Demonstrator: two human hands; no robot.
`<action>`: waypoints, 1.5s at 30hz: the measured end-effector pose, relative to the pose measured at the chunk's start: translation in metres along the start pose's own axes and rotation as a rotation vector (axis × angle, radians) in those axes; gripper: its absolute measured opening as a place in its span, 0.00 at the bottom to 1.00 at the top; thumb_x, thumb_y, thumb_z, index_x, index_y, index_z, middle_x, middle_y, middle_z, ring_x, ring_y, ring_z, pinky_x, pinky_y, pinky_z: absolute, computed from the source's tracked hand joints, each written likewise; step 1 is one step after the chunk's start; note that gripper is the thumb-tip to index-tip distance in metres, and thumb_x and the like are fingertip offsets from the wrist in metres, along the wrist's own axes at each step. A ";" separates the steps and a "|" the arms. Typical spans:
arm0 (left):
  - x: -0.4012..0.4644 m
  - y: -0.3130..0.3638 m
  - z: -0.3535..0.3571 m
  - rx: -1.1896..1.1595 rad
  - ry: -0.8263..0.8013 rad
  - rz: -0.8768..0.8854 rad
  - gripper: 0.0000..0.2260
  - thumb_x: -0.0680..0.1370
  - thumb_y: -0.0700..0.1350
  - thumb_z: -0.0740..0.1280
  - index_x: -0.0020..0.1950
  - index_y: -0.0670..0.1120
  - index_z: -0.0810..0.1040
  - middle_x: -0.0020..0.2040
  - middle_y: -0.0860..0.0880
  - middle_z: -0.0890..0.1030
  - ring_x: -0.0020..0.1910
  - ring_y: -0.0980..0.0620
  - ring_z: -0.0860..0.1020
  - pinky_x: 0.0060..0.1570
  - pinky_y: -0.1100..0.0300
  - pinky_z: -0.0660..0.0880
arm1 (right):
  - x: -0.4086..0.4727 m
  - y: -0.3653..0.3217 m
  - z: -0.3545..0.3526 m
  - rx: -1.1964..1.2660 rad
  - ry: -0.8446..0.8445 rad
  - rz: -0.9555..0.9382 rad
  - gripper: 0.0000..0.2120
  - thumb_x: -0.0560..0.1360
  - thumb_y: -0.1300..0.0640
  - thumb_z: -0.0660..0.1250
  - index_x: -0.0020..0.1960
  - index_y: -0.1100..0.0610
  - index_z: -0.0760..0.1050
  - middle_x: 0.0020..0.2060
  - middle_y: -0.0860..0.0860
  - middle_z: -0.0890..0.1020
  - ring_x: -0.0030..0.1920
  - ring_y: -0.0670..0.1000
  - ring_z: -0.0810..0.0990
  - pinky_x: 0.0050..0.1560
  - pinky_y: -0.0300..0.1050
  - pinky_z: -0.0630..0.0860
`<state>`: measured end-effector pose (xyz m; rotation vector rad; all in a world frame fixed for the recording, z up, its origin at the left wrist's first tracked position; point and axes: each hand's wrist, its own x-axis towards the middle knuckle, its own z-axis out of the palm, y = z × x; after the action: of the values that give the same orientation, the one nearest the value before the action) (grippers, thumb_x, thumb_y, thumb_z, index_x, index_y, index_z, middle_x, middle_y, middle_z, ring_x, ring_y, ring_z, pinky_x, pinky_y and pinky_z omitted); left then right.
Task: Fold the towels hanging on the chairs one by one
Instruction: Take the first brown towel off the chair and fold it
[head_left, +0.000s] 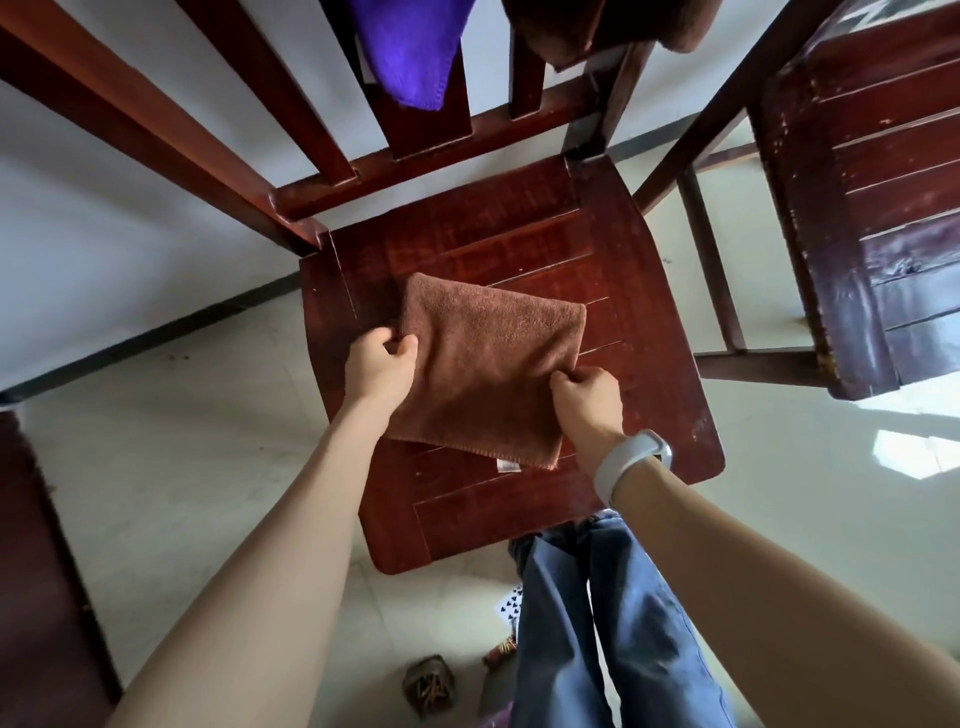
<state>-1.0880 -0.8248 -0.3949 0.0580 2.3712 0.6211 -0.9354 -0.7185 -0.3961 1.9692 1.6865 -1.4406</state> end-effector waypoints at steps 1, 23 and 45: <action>-0.003 0.001 -0.002 -0.014 -0.022 -0.012 0.19 0.78 0.48 0.62 0.67 0.41 0.71 0.66 0.42 0.74 0.63 0.44 0.72 0.63 0.55 0.69 | -0.001 0.000 0.000 0.022 -0.004 -0.013 0.10 0.73 0.58 0.60 0.35 0.58 0.75 0.35 0.56 0.75 0.40 0.55 0.73 0.43 0.47 0.69; -0.283 0.163 0.031 -0.058 -0.147 0.339 0.17 0.78 0.44 0.62 0.65 0.40 0.71 0.64 0.43 0.75 0.64 0.48 0.71 0.64 0.58 0.66 | -0.116 0.077 -0.324 0.534 -0.182 -0.156 0.13 0.77 0.67 0.58 0.59 0.56 0.67 0.37 0.53 0.71 0.38 0.49 0.74 0.37 0.47 0.72; -0.549 0.540 0.365 0.060 -0.574 0.893 0.09 0.76 0.41 0.65 0.55 0.42 0.78 0.46 0.50 0.80 0.42 0.53 0.77 0.40 0.73 0.72 | -0.069 0.273 -0.785 0.822 0.496 -0.198 0.11 0.77 0.64 0.59 0.55 0.51 0.68 0.40 0.52 0.75 0.44 0.55 0.76 0.45 0.54 0.76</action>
<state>-0.5020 -0.3046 -0.0601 1.1977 1.7139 0.7886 -0.2762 -0.3367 -0.0580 2.8377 1.6392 -2.0926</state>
